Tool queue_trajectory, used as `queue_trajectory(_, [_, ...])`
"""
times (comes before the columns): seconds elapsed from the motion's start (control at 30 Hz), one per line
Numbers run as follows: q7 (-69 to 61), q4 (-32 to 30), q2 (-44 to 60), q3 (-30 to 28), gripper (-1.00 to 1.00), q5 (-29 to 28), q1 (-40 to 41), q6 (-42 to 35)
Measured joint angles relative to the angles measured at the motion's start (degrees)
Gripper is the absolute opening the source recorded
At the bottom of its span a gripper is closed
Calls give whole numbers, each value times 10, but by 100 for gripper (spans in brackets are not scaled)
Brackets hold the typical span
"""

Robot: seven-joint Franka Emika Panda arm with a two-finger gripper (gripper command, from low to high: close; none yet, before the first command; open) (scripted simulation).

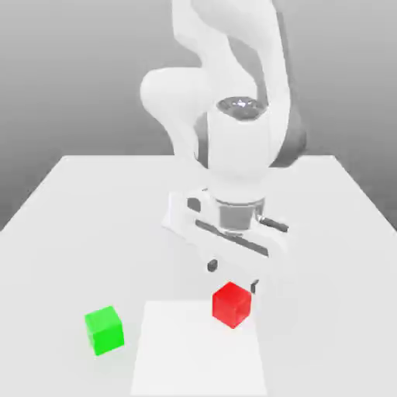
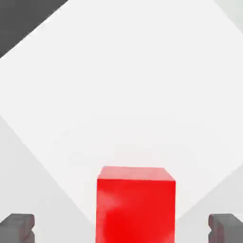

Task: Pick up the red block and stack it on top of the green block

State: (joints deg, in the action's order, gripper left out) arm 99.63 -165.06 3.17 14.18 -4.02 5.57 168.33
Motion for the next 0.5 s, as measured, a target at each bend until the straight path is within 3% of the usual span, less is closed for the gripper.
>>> queue_trajectory(0.1, [47,9,64,-70,0,-62,-56,53])
queue_trajectory(0.13, [54,11,77,-86,-100,-71,-69,64])
queue_trajectory(0.37, [55,11,77,-86,-100,-72,-70,65])
queue_trajectory(0.5, [-1,-1,7,-47,-100,5,-52,7])
